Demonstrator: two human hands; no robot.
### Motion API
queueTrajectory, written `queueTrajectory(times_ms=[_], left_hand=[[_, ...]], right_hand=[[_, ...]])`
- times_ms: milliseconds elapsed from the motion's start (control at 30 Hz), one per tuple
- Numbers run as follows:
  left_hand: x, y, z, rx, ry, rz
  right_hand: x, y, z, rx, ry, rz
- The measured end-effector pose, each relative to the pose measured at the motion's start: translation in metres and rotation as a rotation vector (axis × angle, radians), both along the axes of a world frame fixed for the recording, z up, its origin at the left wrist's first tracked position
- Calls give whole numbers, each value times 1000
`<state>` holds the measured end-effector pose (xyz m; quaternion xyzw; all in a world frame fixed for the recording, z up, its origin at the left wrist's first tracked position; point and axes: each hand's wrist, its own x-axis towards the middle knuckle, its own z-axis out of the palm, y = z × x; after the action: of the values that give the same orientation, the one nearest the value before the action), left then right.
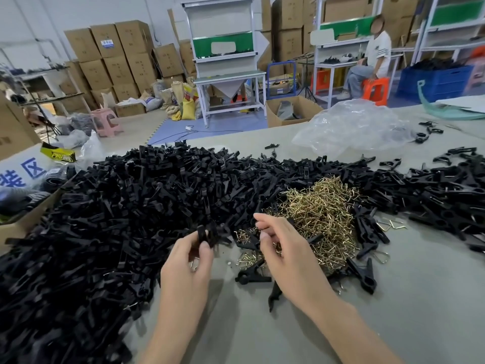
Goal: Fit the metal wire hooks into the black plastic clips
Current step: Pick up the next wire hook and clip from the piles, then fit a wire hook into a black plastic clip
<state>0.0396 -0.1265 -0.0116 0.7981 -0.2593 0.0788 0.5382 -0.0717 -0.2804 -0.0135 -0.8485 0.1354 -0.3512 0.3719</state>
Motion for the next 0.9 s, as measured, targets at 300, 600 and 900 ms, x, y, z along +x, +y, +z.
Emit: queueTrajectory(times_ms=[300,600,900], left_hand=[[-14,-4,15,-219,268,-111],[-22,-9,15,-257,373,-255],[-23,-11,18,-496,700,-358]], right_hand=[[8,20,-3,318,15,260],[16,18,0,546,-68,249],[15,1,2,920,-206,221]])
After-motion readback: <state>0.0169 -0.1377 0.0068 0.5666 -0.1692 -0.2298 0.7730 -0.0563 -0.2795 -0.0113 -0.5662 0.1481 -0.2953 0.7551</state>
